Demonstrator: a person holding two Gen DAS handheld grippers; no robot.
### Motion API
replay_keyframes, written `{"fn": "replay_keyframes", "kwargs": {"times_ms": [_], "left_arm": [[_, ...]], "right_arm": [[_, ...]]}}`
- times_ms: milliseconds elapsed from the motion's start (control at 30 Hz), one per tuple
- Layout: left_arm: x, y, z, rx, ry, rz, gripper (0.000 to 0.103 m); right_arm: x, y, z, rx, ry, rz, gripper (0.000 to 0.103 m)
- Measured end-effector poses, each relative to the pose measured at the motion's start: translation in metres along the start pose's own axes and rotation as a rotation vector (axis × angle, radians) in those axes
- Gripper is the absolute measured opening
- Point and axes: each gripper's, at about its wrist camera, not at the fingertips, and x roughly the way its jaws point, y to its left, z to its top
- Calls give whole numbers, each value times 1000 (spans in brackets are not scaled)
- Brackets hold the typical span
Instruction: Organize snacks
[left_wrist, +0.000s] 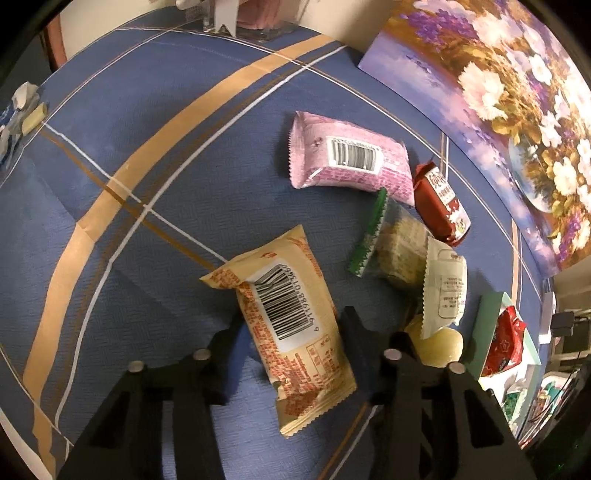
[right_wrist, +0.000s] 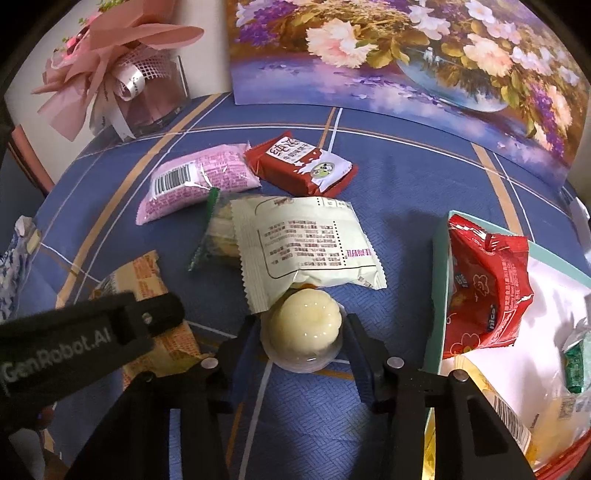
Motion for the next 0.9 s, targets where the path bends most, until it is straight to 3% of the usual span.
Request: {"fn": "replay_keyframes", "kwargs": {"times_ms": [167,900], "left_arm": [[-6,6,1,-16,-9,0,40],[-71,9,0,-38,-63,-28,40]], "right_arm": [[-1,0,1,9,6,-3,48],[-39,-8,5,68,7,61,45]]}}
